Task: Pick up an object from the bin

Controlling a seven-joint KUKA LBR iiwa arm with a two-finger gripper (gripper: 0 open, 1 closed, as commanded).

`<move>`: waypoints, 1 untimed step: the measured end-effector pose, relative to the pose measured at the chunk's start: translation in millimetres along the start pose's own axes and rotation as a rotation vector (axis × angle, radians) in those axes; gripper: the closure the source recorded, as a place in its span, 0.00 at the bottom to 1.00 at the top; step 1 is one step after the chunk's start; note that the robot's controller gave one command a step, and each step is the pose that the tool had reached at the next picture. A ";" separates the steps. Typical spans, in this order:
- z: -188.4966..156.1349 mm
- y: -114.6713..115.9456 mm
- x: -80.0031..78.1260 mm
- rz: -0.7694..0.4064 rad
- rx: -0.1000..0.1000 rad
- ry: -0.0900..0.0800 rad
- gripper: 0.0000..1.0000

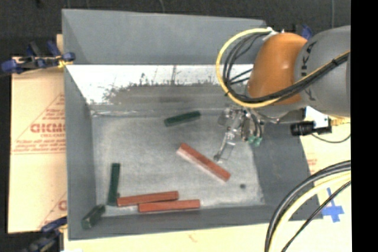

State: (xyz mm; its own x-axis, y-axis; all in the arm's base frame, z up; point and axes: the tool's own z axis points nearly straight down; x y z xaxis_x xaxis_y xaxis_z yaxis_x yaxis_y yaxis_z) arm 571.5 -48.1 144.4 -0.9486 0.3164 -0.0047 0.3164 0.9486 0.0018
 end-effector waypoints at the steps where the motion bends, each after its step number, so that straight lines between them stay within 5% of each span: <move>1: 70.3 13.9 11.0 -0.044 0.001 -0.002 0.00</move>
Offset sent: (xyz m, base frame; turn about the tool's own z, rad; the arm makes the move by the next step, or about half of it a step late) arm -0.0115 0.0226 -0.0744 0.1200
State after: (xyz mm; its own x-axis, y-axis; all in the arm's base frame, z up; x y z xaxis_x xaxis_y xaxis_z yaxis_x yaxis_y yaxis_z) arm 565.8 -31.5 74.1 -0.9617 0.2740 -0.0068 0.2740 0.9617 0.0003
